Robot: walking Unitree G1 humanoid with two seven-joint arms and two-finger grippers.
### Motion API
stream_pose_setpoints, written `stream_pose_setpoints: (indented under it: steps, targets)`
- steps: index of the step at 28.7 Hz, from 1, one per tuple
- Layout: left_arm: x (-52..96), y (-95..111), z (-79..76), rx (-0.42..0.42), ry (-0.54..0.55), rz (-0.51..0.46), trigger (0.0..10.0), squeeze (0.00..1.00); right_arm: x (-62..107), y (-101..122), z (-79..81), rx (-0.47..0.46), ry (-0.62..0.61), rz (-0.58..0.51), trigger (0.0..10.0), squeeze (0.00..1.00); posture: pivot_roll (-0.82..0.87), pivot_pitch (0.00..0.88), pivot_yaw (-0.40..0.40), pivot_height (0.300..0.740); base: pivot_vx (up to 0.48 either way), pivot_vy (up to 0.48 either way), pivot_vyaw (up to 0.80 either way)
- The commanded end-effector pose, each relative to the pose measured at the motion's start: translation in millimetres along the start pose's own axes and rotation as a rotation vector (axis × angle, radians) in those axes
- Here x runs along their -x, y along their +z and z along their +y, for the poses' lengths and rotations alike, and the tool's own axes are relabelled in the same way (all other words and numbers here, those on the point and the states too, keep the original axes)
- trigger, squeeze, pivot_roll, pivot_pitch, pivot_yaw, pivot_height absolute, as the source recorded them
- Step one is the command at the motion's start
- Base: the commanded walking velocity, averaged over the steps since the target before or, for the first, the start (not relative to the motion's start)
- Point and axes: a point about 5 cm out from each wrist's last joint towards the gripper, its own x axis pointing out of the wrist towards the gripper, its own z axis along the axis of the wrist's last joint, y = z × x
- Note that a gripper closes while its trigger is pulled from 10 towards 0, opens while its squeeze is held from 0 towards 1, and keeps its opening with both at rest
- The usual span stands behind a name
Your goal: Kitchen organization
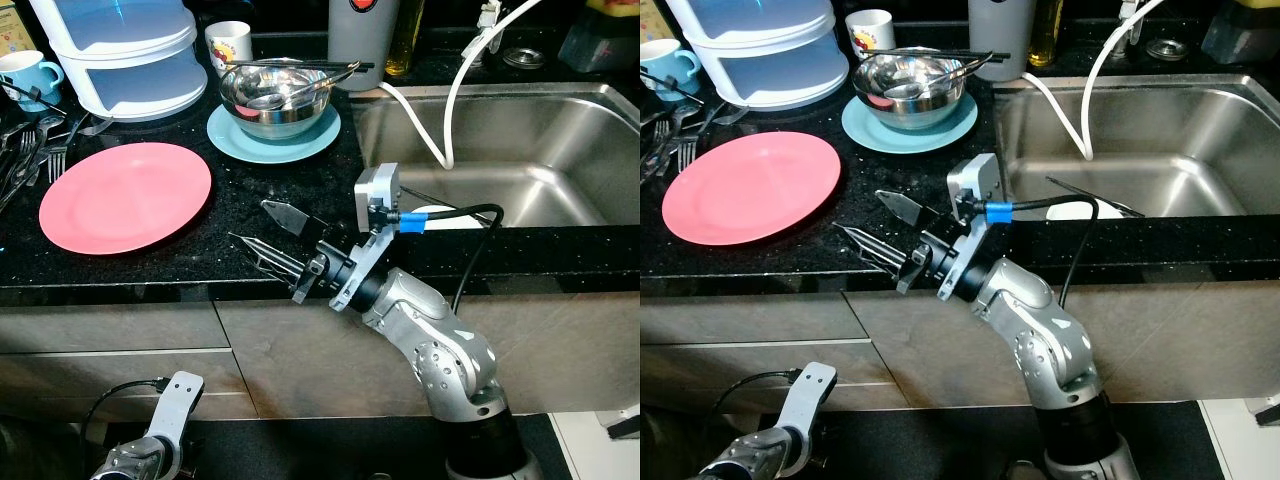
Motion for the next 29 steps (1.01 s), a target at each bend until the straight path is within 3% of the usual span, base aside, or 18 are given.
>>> stream_pose_setpoints:
  steps: [1,29]
  targets:
    - [2.1,-11,2.4,0.001,0.010,0.036,10.0,0.00,-4.0,1,1.8,-0.010,0.007,-0.020,10.0,0.00,0.04,0.116,0.045,0.740,0.000,0.000,0.00]
    - [2.4,-10,3.3,-0.008,0.013,0.037,10.0,0.00,-14.0,0,-2.6,0.010,-0.044,-0.027,10.0,0.00,0.04,0.097,0.046,0.740,0.000,0.000,0.00]
